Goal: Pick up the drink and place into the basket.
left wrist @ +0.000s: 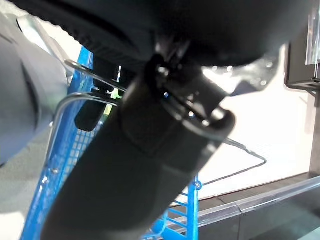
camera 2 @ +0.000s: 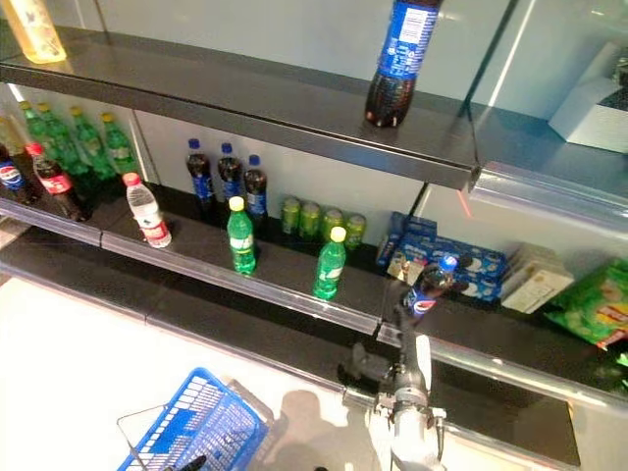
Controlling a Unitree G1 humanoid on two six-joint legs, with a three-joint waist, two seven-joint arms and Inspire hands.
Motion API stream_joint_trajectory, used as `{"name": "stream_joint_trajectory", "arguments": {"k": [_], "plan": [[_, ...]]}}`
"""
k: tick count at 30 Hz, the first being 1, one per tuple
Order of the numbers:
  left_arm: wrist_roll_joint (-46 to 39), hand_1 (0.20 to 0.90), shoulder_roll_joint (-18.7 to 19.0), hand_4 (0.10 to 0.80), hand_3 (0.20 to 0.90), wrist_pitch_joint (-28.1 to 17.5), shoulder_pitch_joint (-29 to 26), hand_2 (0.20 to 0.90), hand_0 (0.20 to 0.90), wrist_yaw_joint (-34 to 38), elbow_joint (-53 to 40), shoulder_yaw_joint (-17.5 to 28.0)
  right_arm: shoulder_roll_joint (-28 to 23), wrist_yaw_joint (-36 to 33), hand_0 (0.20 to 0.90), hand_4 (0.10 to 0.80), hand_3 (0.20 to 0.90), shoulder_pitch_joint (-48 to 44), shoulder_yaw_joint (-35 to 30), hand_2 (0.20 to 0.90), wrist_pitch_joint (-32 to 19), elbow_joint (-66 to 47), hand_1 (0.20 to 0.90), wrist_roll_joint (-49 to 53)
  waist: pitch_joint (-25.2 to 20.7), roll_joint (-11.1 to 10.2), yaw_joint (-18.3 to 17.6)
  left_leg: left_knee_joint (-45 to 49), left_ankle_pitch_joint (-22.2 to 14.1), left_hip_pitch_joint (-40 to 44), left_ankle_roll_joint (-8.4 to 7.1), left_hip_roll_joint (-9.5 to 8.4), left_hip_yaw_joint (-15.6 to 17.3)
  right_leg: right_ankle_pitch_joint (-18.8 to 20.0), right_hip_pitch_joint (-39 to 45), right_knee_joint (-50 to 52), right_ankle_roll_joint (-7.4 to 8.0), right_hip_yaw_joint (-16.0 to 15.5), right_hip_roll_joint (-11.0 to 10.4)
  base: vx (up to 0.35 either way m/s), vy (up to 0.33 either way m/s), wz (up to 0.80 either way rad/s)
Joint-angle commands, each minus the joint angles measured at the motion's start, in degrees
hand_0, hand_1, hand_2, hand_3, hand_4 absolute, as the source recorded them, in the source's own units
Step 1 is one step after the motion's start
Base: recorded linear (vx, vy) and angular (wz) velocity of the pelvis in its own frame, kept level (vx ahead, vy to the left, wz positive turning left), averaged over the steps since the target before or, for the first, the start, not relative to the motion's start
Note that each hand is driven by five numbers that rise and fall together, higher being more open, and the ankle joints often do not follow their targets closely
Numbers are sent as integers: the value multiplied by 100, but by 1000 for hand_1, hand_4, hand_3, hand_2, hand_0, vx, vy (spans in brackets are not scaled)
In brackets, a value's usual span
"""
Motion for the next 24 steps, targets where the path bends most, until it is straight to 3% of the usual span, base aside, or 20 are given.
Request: {"name": "stream_joint_trajectory", "arguments": {"k": [1,6,11,20,24], "plan": [[179,300,51,100,200,-896,-275,300,300,-288,28,197,-511,-1042,900,800,900,-177,-532,900,-717,-1167,900,-606,10,91,-69,2,-212,111,-42,168,302,-96,195,26,599,-57,-508,18,26,-17],[219,300,8,100,200,-915,-235,300,300,-348,87,248,-561,-1719,900,800,900,-120,-827,900,-771,-1551,900,-822,-24,99,-91,2,-231,126,-43,166,346,-104,185,26,604,-53,-517,24,16,-12],[212,300,-13,100,200,-906,-189,300,300,-362,102,268,-582,-1949,900,800,900,-21,-1048,900,-702,-1811,900,-765,-53,104,-113,2,-235,115,-38,181,371,-110,165,26,589,-40,-512,18,9,-6],[236,300,-36,100,200,-824,-148,300,300,-207,-38,212,-656,-1396,900,800,900,-90,-951,900,-767,-2009,900,-270,-31,79,-44,2,-225,122,-32,152,273,-116,162,26,563,-27,-503,40,5,-1],[201,300,-6,100,200,-761,-163,300,300,-191,-165,197,-721,-1099,900,800,900,-499,-876,900,-590,-2121,900,173,80,38,83,374,-292,1,-41,158,220,-212,145,207,479,-94,-496,74,-18,0]]}}
